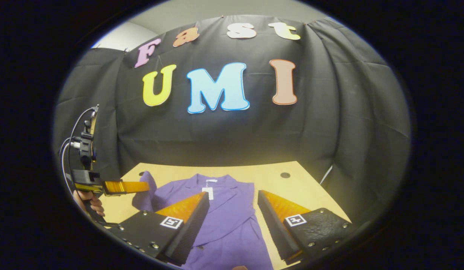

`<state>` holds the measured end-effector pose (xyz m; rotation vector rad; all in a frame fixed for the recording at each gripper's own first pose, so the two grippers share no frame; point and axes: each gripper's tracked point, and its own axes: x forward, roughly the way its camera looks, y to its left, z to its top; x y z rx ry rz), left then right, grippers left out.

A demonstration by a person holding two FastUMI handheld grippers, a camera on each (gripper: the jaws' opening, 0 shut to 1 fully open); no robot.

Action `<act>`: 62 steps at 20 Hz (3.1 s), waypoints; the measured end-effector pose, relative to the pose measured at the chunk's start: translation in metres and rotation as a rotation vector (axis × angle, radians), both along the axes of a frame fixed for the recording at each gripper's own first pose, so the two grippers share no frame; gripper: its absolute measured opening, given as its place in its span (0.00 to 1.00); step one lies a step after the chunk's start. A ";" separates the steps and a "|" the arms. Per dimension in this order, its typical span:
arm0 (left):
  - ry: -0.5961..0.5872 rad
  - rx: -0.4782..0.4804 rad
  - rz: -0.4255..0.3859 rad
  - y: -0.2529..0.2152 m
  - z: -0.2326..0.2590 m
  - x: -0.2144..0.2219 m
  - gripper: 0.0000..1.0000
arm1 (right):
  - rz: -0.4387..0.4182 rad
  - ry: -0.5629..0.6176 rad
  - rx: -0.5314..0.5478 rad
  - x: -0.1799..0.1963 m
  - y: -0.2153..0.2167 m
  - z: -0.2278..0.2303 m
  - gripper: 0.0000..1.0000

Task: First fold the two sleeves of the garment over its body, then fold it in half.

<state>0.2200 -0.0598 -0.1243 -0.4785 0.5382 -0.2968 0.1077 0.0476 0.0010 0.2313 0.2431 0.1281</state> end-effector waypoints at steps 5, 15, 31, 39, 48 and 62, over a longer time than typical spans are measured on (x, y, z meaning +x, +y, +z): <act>0.032 0.060 -0.165 -0.066 -0.019 -0.007 0.06 | -0.043 0.036 0.007 -0.008 -0.013 -0.014 0.84; 0.146 0.119 -0.344 -0.143 -0.082 -0.038 0.07 | -0.070 0.078 0.004 -0.022 -0.023 -0.033 0.84; 0.123 0.229 -0.291 -0.174 -0.105 -0.063 0.57 | 0.044 0.078 -0.028 -0.026 -0.037 -0.054 0.84; 0.047 0.237 -0.130 -0.126 -0.080 -0.093 0.93 | 0.087 0.072 -0.026 -0.041 -0.037 -0.066 0.84; 0.059 0.301 0.000 -0.007 -0.071 -0.151 0.98 | 0.062 0.168 -0.022 -0.079 -0.019 -0.112 0.81; 0.298 0.383 0.021 0.120 -0.196 -0.244 0.95 | 0.040 0.588 -0.056 -0.150 -0.018 -0.254 0.84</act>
